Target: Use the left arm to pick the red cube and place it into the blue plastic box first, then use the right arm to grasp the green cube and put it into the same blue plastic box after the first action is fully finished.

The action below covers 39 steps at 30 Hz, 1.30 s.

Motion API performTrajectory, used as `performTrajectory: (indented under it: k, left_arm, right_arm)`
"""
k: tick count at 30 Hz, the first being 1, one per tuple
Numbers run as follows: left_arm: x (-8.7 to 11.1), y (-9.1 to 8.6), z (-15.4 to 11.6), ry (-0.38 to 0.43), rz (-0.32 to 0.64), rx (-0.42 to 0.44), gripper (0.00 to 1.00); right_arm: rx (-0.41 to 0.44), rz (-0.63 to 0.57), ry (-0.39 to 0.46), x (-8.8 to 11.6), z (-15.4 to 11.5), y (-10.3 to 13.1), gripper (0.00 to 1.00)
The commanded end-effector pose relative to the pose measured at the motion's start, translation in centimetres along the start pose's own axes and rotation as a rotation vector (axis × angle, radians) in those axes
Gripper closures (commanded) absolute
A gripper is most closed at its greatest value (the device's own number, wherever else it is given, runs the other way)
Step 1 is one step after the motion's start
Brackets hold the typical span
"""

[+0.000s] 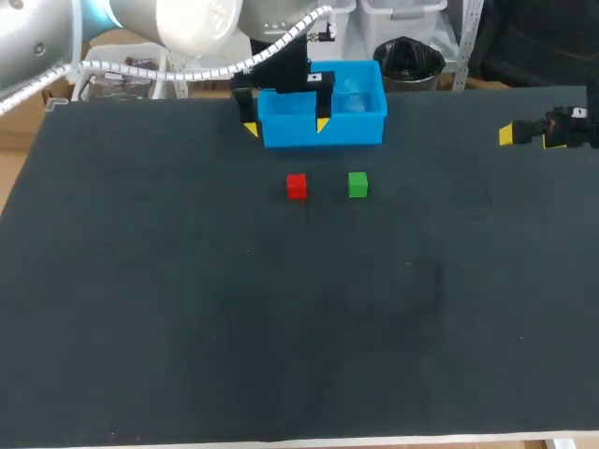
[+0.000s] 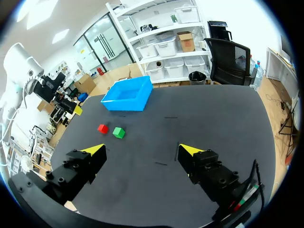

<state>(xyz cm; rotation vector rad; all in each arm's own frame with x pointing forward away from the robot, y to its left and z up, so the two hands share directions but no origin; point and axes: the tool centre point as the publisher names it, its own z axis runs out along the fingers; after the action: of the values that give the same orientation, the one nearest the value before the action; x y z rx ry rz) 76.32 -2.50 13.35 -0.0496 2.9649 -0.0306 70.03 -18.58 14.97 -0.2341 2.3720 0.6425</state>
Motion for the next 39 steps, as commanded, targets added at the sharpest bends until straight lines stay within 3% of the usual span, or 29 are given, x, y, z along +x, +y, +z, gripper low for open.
performTrajectory:
  k: [1,27,31,39]
  left_arm:
    - [-0.5,-0.2,0.5,0.045,0.005,-0.019,0.00]
    - [-0.5,0.3,0.8,0.064,-0.019,-0.014,0.00]
    - [0.3,-0.2,3.0,0.094,-0.019,-0.035,0.00]
    - [1.1,-1.0,5.9,0.122,0.001,0.003,0.00]
  right_arm:
    - [0.001,0.000,0.000,0.0,0.0,0.0,0.00]
    - [0.001,0.000,0.000,0.0,0.0,0.0,0.00]
    - [0.001,0.000,0.000,0.0,0.0,0.0,0.00]
    - [0.001,0.000,0.000,0.0,0.0,0.0,0.00]
